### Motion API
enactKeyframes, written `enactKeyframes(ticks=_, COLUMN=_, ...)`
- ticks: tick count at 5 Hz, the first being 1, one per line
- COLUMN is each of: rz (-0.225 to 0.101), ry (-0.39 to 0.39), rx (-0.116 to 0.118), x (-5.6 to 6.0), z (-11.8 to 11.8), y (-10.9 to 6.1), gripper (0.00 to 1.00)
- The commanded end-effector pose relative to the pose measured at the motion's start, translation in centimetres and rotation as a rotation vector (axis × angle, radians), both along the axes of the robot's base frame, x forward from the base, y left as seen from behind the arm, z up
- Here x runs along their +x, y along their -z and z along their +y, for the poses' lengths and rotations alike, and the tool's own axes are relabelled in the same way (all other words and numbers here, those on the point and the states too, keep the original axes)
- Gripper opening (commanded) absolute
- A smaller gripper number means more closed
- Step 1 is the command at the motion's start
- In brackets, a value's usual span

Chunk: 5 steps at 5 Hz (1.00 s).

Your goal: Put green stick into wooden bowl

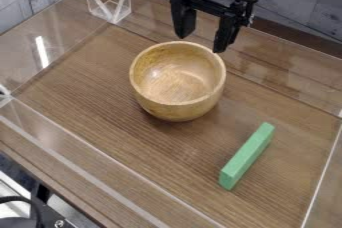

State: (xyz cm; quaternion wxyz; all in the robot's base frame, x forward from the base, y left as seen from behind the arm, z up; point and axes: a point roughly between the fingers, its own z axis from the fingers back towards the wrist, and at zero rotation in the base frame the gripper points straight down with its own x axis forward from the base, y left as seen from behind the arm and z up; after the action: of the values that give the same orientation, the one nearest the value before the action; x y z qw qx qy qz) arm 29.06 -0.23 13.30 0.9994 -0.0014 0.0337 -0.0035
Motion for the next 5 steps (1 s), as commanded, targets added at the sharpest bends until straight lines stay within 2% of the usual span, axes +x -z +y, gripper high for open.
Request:
enactKeyframes(ticks=1, rz=0.012, ry=0.013, rx=-0.004, x=-0.9, z=-0.6, y=0.8, gripper=1.00)
enactKeyframes(ticks=3, rz=-0.015, ry=0.074, rx=-0.018, x=-4.2, z=-3.4, y=2.2, gripper=1.00)
enactKeyframes(ticks=5, rz=-0.042, ry=0.105, rx=-0.023, x=-5.9, z=-6.5, y=4.3, gripper=1.00)
